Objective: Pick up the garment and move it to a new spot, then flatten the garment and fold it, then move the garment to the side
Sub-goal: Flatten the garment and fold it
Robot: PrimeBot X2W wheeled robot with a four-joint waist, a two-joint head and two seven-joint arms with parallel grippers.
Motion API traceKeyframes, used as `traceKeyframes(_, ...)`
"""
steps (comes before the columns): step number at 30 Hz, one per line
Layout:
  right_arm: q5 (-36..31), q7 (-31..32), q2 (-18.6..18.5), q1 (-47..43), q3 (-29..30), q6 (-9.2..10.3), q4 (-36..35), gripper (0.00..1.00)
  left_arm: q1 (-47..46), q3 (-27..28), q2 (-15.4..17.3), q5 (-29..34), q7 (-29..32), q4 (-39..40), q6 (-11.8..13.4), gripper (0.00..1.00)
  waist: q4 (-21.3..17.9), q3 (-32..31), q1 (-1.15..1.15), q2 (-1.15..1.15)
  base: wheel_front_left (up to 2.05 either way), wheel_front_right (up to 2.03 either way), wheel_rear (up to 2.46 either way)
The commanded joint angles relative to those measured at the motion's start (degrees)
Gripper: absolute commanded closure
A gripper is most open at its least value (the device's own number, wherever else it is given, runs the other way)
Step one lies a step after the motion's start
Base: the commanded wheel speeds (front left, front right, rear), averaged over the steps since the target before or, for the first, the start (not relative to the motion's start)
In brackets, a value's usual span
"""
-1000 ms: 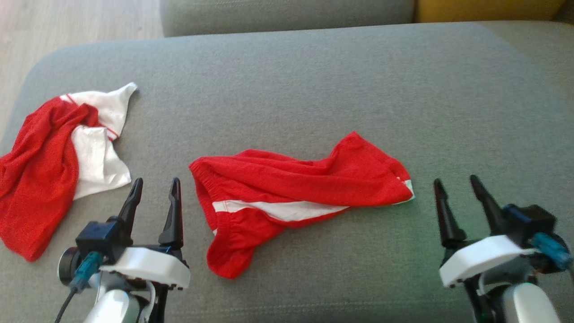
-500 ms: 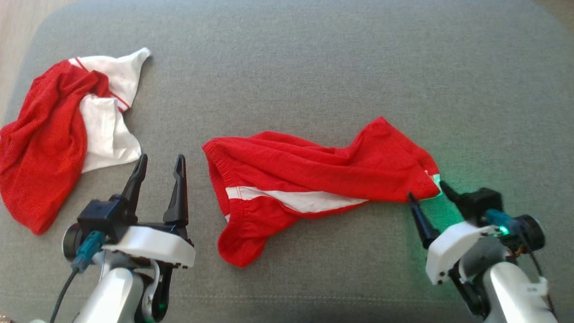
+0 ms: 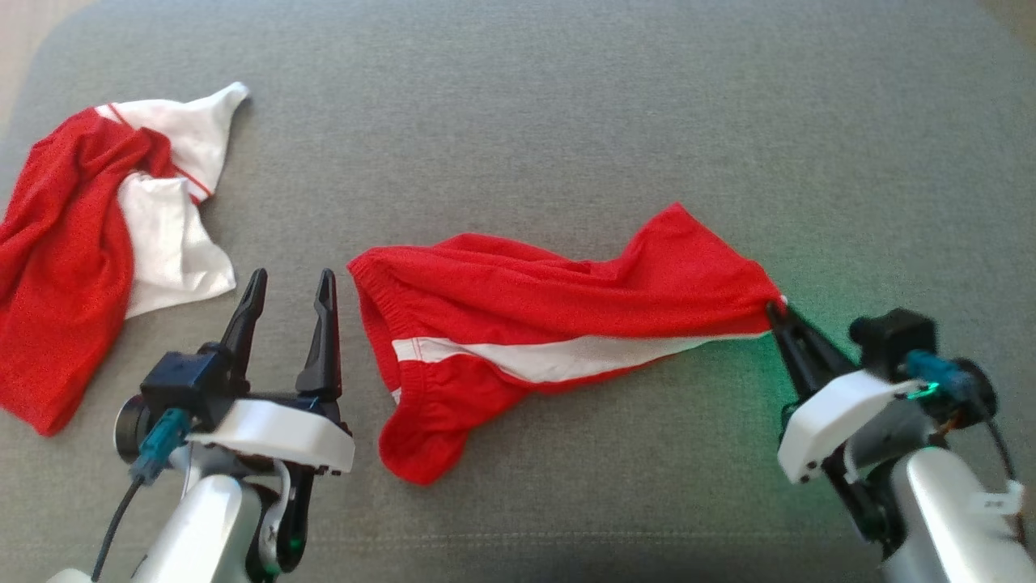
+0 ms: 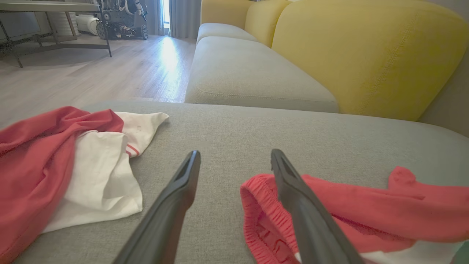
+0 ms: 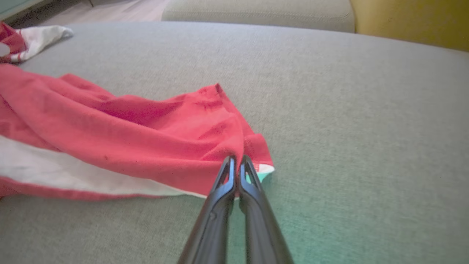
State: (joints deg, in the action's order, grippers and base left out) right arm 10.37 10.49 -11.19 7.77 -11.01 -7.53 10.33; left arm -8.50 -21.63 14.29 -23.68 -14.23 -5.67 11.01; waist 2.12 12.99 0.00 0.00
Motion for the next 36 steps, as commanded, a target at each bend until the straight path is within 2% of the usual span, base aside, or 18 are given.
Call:
traceKeyframes(1, 0.5, -0.8, 0.1, 1.7, 0.0, 0.04, -3.1, 1.0, -2.6, 2.3, 0.9, 0.9, -0.7, 1.6, -0.2, 0.0, -0.5, 0.3, 0.0, 0.0, 0.0, 0.0, 0.0)
traceKeyframes(8, 2.4, -0.2, 2.0, 4.8, 4.8, 0.04, -5.2, 1.0, -4.4, 1.8, 0.5, 1.5, -0.7, 1.3, -0.6, 0.0, -0.4, 1.9, 0.0, 0.0, 0.0, 0.0, 0.0)
traceKeyframes(16, 3.5, -0.3, 2.5, 12.9, 8.4, 0.04, 0.6, 1.0, -7.9, 0.4, -0.3, 2.5, -0.7, 0.8, -1.7, 0.0, 2.5, 5.9, 0.0, 0.0, 0.0, 0.0, 0.0)
traceKeyframes(21, 4.2, -1.6, 2.6, 17.4, 8.6, 0.04, 5.4, 1.0, -9.3, 0.0, -1.0, 2.9, -0.7, 0.2, -2.2, 0.0, 3.8, 7.4, 0.0, 0.0, 0.0, 0.0, 0.0)
traceKeyframes(27, 5.6, -4.4, 3.5, 21.9, 5.1, 0.04, 11.7, 1.0, -10.1, 0.0, -2.1, 3.6, -0.8, -0.5, -2.8, 0.0, 4.4, 8.1, 0.0, 0.0, 0.0, 0.0, 0.0)
traceKeyframes(28, 5.9, -5.1, 3.7, 22.2, 4.7, 0.04, 12.6, 0.76, -10.2, 0.0, -2.2, 3.7, -0.8, -0.7, -2.9, 0.0, 4.4, 8.0, 0.0, 0.0, 0.0, 0.0, 0.0)
traceKeyframes(29, 6.0, -5.7, 3.8, 22.4, 4.3, 0.04, 13.5, 0.0, -10.2, 0.1, -2.3, 3.8, -0.8, -0.9, -3.0, 0.0, 4.3, 7.9, 0.0, 0.0, 0.0, 0.0, 0.0)
traceKeyframes(32, 6.6, -7.8, 4.0, 22.1, 3.4, 0.04, 14.7, 0.0, -10.0, 0.1, -2.7, 4.1, -0.8, -1.4, -3.3, 0.0, 3.9, 7.1, 0.0, 0.0, 0.0, 0.0, 0.0)
traceKeyframes(36, 6.8, -11.4, 3.9, 18.5, 4.3, 0.04, 12.9, 0.0, -8.9, 0.7, -2.6, 4.7, -0.8, -1.7, -3.4, 0.0, 2.4, 5.6, 0.0, 0.0, 0.0, 0.0, 0.0)
